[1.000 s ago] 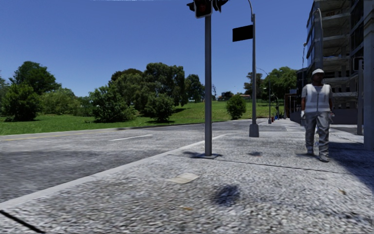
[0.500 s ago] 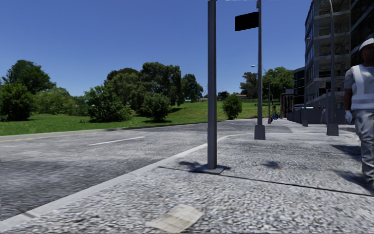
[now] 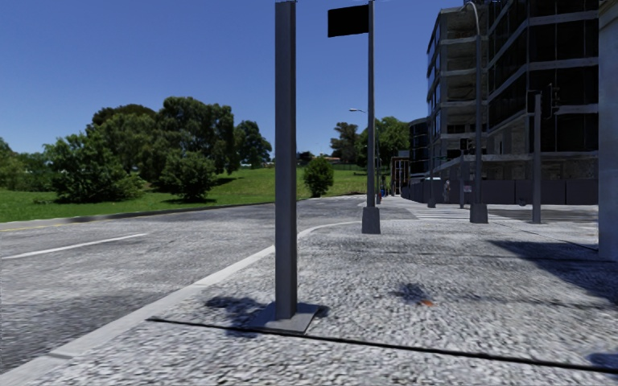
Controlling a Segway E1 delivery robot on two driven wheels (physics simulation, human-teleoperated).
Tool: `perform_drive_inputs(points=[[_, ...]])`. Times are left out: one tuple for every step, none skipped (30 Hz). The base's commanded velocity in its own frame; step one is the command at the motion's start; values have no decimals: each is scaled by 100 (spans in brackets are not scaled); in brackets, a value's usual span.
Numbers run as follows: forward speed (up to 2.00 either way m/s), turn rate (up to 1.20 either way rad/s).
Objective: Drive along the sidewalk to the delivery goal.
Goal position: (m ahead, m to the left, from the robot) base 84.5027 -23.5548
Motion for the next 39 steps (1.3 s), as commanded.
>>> perform_drive_inputs(points=[[176, -53], [176, -53], [176, -56], [175, -74], [165, -76], [152, -78], [144, -78], [144, -78], [140, -78], [140, -78], [139, -78], [139, -78], [139, -78], [139, -78], [139, -78], [139, -78], [139, -78], [139, -78], [139, -79], [139, -79], [139, -79], [139, -79], [139, -79], [139, -72], [139, -72], [139, -47], [139, -5], [139, 0], [139, 0], [139, 0], [139, 0], [139, 0], [139, 0], [139, 0], [139, 0], [139, 0], [139, 0], [139, 0], [139, 0]])
